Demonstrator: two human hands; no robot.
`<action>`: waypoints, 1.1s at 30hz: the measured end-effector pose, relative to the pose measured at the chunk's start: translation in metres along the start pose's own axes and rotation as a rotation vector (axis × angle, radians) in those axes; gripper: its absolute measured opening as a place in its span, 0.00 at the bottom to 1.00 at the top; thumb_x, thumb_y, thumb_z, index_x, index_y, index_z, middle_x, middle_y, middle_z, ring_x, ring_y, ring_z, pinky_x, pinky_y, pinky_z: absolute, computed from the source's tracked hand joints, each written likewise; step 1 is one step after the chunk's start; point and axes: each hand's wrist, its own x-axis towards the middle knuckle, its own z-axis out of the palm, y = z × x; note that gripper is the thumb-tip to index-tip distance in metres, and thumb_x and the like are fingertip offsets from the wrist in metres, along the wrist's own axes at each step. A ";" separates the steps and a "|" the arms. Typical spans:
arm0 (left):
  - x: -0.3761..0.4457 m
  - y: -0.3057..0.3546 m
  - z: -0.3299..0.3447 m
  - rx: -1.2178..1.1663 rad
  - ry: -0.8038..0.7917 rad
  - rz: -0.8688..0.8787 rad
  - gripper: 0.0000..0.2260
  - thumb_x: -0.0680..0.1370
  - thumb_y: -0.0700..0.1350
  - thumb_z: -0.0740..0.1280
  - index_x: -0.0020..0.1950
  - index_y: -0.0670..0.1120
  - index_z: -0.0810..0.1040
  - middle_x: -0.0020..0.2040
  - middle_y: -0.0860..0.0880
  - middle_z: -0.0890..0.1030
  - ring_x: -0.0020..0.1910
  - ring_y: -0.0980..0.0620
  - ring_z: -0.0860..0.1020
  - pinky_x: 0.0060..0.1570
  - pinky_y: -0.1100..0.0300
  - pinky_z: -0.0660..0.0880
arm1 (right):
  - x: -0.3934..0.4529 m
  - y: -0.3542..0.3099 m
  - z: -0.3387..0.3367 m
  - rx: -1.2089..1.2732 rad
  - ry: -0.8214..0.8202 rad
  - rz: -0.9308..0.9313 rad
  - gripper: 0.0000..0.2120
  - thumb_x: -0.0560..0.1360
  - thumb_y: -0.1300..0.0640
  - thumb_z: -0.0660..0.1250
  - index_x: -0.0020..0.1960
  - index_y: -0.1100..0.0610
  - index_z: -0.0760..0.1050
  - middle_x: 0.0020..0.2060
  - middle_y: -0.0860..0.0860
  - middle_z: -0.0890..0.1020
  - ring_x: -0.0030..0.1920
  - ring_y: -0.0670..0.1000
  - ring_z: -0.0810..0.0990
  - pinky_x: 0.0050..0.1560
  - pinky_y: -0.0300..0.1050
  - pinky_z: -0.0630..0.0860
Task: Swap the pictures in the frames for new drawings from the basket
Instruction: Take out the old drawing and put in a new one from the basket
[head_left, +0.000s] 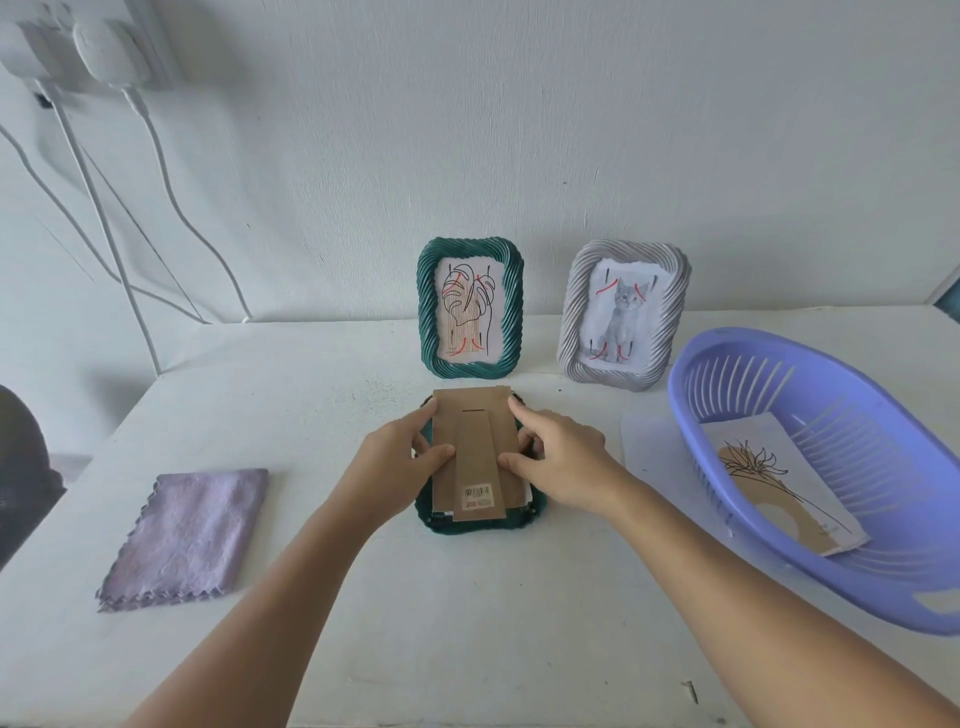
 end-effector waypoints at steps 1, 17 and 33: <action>0.000 -0.001 0.001 0.034 0.003 0.012 0.27 0.80 0.51 0.69 0.78 0.54 0.67 0.46 0.53 0.78 0.47 0.55 0.76 0.45 0.64 0.70 | 0.000 0.000 0.000 -0.044 -0.001 -0.013 0.33 0.77 0.41 0.69 0.79 0.41 0.60 0.51 0.42 0.76 0.53 0.44 0.73 0.68 0.52 0.62; 0.003 -0.001 0.002 0.009 -0.031 -0.035 0.21 0.79 0.50 0.71 0.72 0.49 0.76 0.39 0.53 0.81 0.41 0.57 0.77 0.39 0.65 0.70 | 0.008 0.022 0.010 -0.059 -0.059 0.048 0.37 0.68 0.27 0.65 0.75 0.33 0.65 0.49 0.41 0.65 0.60 0.56 0.72 0.66 0.51 0.69; 0.012 -0.003 -0.002 -0.081 -0.062 -0.136 0.13 0.74 0.47 0.77 0.56 0.49 0.80 0.39 0.51 0.82 0.39 0.54 0.78 0.38 0.63 0.72 | 0.005 0.009 -0.004 -0.039 -0.072 0.097 0.28 0.75 0.43 0.69 0.75 0.41 0.69 0.54 0.46 0.70 0.55 0.47 0.73 0.69 0.47 0.67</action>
